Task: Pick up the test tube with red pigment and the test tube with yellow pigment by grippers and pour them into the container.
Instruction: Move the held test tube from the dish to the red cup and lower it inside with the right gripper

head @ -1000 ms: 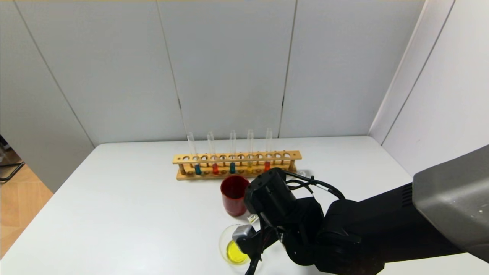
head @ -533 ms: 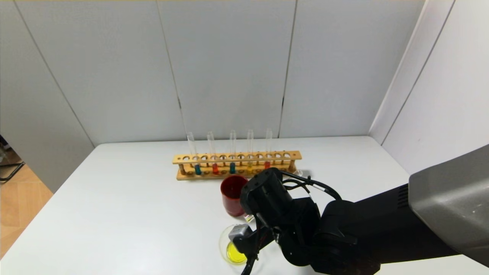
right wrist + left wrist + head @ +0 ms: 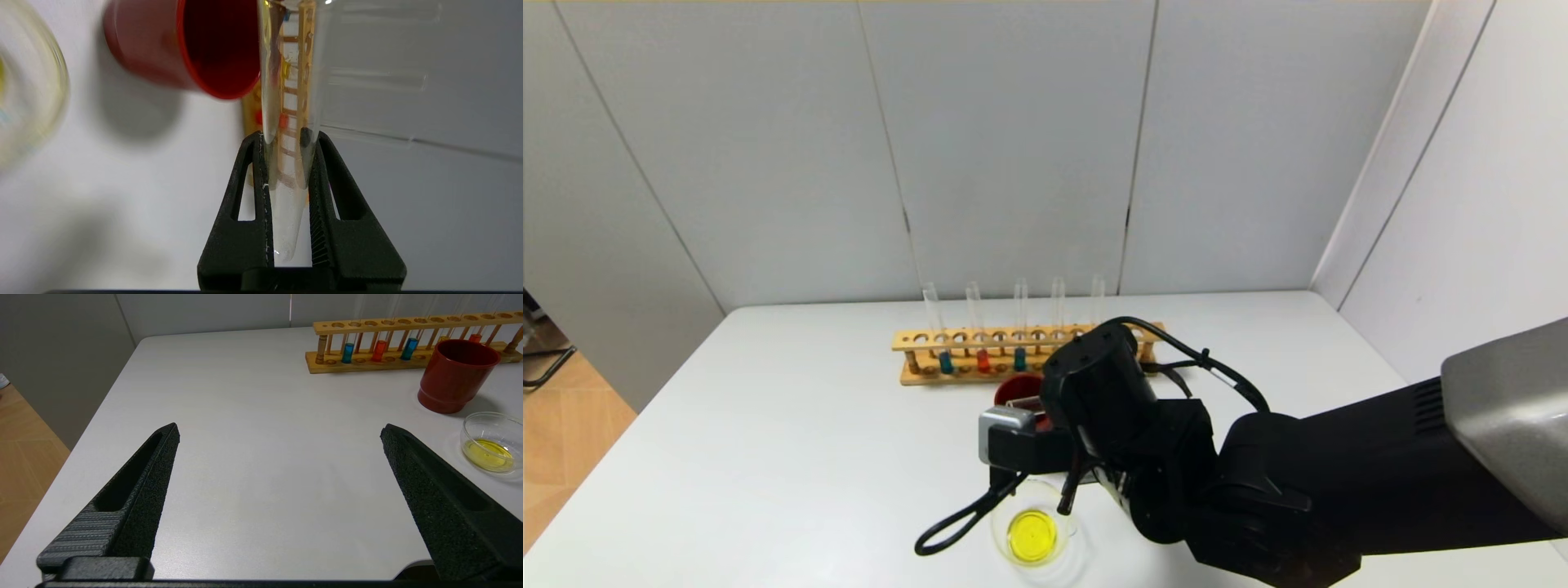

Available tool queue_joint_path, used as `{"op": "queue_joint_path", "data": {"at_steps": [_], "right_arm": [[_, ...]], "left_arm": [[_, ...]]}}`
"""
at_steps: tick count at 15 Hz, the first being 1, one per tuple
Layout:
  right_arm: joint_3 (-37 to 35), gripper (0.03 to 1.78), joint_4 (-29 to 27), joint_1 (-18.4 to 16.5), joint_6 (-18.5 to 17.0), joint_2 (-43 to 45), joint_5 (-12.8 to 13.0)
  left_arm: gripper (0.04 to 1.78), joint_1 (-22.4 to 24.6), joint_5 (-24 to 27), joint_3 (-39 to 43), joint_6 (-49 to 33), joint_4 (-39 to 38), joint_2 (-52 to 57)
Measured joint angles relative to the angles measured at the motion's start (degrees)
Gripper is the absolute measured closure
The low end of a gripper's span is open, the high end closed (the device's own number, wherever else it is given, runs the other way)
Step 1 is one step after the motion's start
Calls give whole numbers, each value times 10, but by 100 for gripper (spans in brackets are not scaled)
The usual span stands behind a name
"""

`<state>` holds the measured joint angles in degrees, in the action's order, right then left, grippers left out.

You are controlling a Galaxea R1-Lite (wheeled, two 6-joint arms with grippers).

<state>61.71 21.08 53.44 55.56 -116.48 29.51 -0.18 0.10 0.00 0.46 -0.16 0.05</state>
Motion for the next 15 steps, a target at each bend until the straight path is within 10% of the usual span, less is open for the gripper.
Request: {"op": "queue_joint_path", "data": {"at_steps": [7,15], "right_arm": [[39,147,149,-14,-437,7,-53],[63,147,238,-34,-586,-43,-75]], "left_arm": [[8,0,0,0,0,0,0],[8,0,0,0,0,0,0]]}}
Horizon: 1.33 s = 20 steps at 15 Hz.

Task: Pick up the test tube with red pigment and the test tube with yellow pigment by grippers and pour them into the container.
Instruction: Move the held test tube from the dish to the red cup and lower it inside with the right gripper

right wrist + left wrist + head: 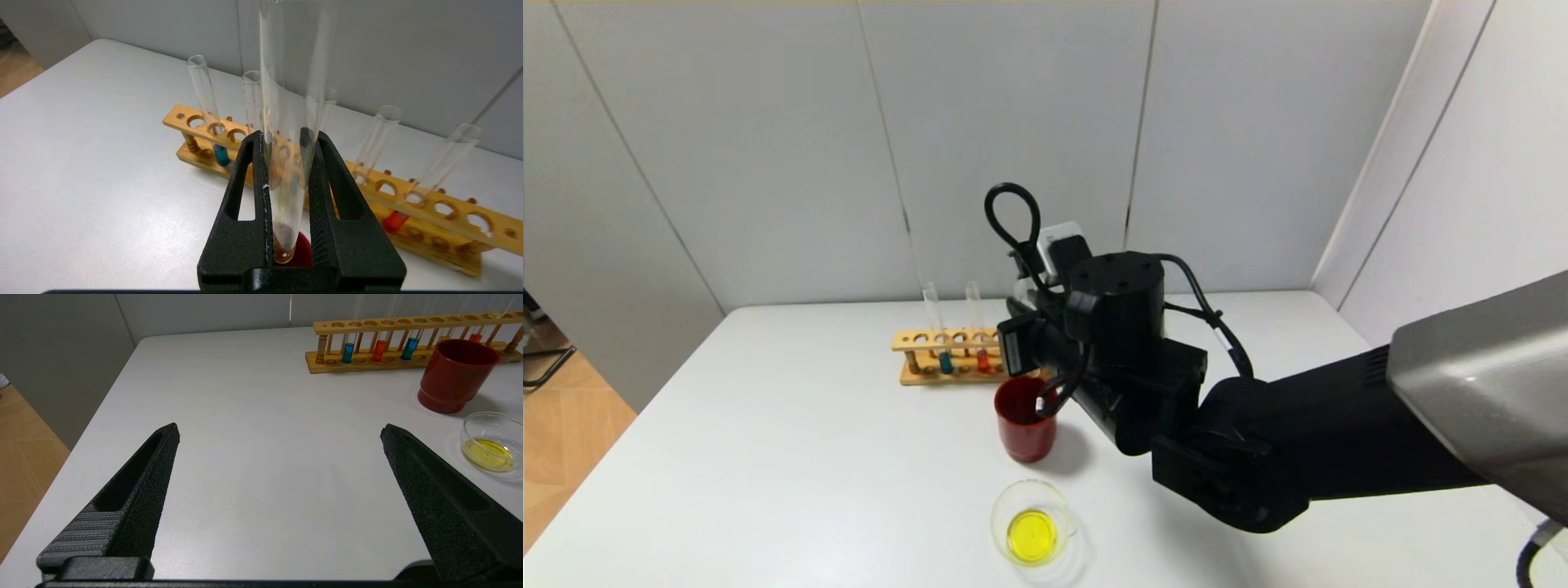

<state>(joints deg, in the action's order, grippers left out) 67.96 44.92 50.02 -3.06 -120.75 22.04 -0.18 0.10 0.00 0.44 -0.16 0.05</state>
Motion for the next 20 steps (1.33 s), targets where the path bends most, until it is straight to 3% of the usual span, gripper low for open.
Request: {"op": "queue_joint_path", "data": {"at_steps": [3,16,20], "right_arm": [[-2,147,29,2,-2,-24,-2],[-36,147,52,9,5,-81,-17],[-39,147,52,12,13,-94,-46]], "left_arm": [[8,0,0,0,0,0,0],[8,0,0,0,0,0,0],[8,0,0,0,0,0,0]]}}
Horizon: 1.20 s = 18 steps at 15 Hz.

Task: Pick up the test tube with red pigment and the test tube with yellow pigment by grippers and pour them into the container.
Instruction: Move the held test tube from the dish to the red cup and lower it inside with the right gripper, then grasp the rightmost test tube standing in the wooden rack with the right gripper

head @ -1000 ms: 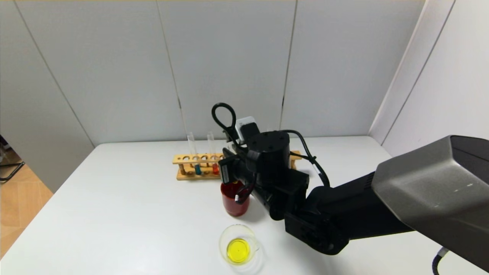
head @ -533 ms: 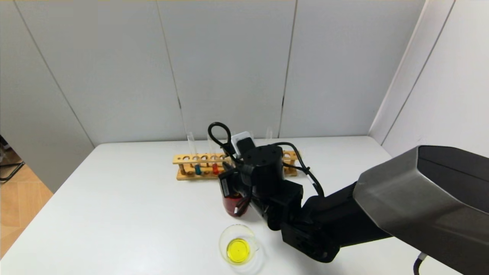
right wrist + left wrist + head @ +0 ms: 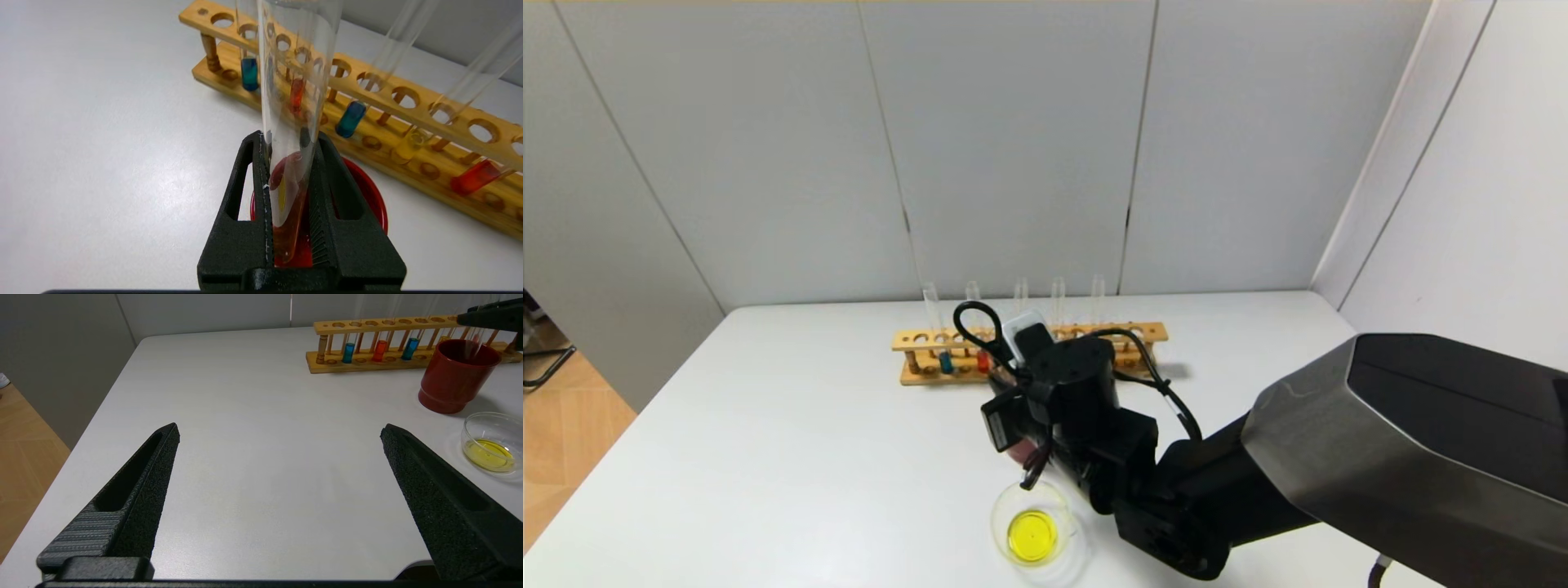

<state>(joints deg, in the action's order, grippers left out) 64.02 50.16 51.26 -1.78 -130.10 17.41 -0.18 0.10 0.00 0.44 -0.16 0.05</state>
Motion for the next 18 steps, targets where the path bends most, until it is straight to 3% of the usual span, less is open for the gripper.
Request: {"op": "queue_joint_path", "data": {"at_steps": [3,5,10,13,18], "right_arm": [[-1,140,0,3,13,-7,0],[-1,124,0,4,16,-8,1],[-1,44,0,6,18,-6,4],[-2,14,2,4,24,14,5],[-64,6,0,-27,57,97,8]], "left_arm": [[8,0,0,0,0,0,0],[8,0,0,0,0,0,0],[8,0,0,0,0,0,0],[8,0,0,0,0,0,0],[8,0,0,0,0,0,0]]}}
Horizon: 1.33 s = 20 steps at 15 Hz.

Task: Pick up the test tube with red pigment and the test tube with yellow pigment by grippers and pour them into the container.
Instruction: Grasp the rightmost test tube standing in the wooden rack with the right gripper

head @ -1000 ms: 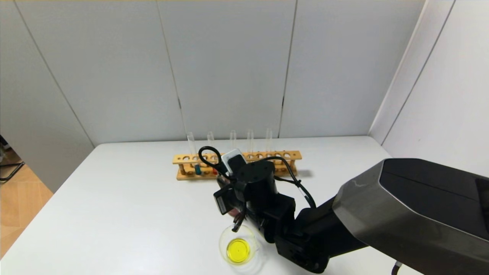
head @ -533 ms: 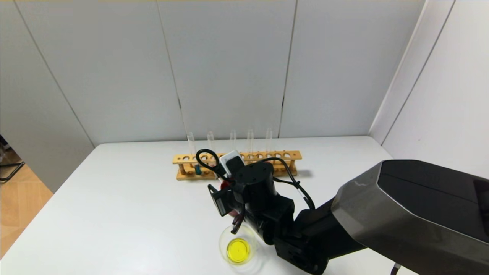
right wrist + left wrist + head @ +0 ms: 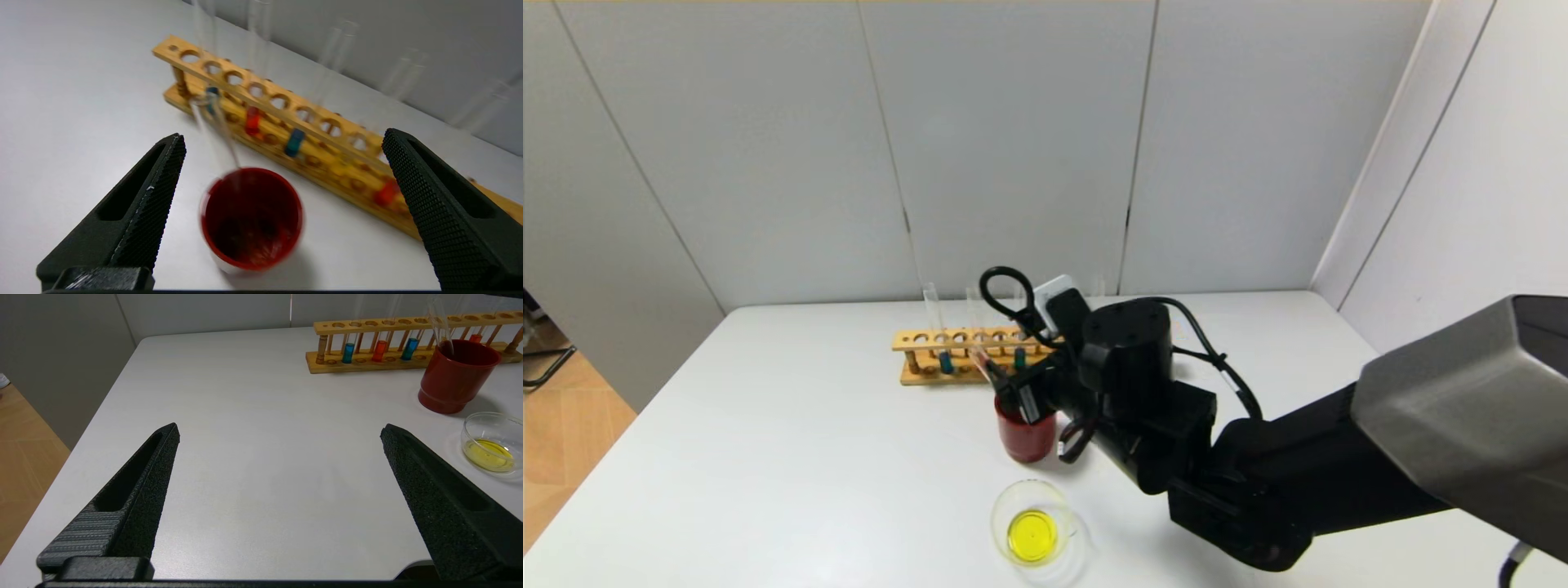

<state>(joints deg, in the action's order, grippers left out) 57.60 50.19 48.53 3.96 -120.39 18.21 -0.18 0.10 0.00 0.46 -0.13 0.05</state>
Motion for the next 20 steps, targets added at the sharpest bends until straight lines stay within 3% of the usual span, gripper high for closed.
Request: {"op": "queue_joint_path", "data": {"at_steps": [3,8,10,13,17,20], "right_arm": [[-86,6,10,-39,-10,50,14],[-190,6,144,-110,-42,73,20],[-197,6,162,-128,-53,60,19],[-175,6,162,-146,-53,24,12],[-73,6,153,-156,-44,-44,-5],[-2,6,116,-163,-39,-88,-20]], "left_arm": [[8,0,0,0,0,0,0],[8,0,0,0,0,0,0],[8,0,0,0,0,0,0],[8,0,0,0,0,0,0],[8,0,0,0,0,0,0],[8,0,0,0,0,0,0]]}}
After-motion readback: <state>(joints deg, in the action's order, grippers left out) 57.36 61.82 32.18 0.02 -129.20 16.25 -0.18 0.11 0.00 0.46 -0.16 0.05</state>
